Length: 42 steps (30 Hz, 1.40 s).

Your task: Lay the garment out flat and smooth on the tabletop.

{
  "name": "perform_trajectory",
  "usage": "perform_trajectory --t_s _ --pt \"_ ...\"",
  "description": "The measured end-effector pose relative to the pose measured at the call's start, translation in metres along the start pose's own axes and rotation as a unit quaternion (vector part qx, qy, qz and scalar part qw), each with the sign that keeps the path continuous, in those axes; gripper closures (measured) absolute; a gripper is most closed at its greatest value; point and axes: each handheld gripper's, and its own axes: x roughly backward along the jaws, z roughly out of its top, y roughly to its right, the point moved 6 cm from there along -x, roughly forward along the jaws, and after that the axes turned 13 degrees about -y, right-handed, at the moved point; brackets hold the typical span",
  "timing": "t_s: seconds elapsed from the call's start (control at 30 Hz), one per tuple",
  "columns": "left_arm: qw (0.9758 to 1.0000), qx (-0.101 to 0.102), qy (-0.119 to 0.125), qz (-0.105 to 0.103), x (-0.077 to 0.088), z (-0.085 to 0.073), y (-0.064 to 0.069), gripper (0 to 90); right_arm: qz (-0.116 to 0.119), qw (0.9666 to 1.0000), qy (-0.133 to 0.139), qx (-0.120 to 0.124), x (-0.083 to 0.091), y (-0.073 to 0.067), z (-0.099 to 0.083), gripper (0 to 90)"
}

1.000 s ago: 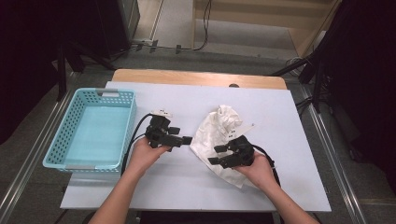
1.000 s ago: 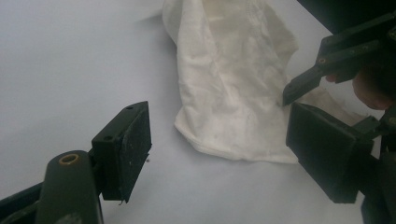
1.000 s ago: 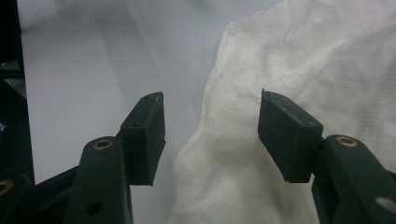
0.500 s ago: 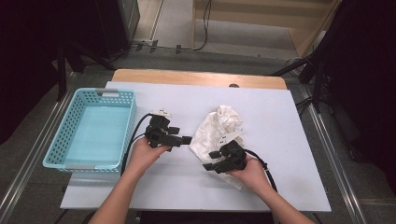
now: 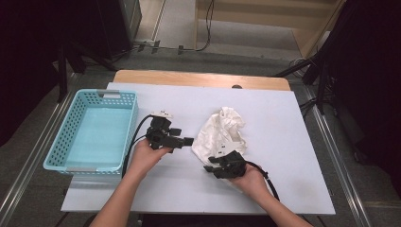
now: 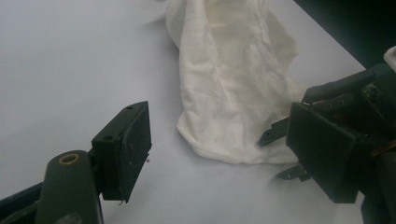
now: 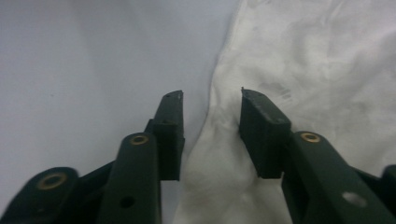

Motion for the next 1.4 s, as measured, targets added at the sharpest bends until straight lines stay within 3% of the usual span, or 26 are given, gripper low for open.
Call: perform_trajectory --t_s 0.13,0.23,0.37,0.43,0.6,0.87,1.4 --pt "1.0000 -0.002 -0.003 0.000 -0.002 0.000 0.001 22.7 -0.009 0.9999 0.001 -0.008 0.000 0.000 -0.001 67.4" --pt "1.0000 -0.003 -0.003 0.001 -0.002 0.000 0.001 22.7 -0.010 0.9997 -0.002 -0.022 0.000 0.006 0.001 80.5" --pt "1.0000 -0.002 -0.001 0.001 -0.001 0.000 0.000 22.7 0.036 0.9972 -0.026 -0.060 0.002 0.016 0.005 86.5" --pt "1.0000 -0.001 -0.001 0.000 0.000 0.000 0.000 22.7 0.041 0.9965 -0.028 -0.067 0.005 0.020 0.007 86.6" --pt "1.0000 -0.002 -0.002 0.001 -0.001 0.000 0.000 22.7 0.044 0.9946 0.021 -0.091 0.032 0.037 0.012 86.6" --pt "0.9999 -0.009 -0.006 -0.004 -0.008 0.000 0.006 22.6 0.032 0.9889 0.070 -0.127 0.063 0.063 0.011 86.6" --pt "0.9993 -0.019 -0.030 -0.007 -0.032 -0.001 0.017 24.0 -0.006 0.9777 0.118 -0.174 0.100 0.103 -0.002 86.6"
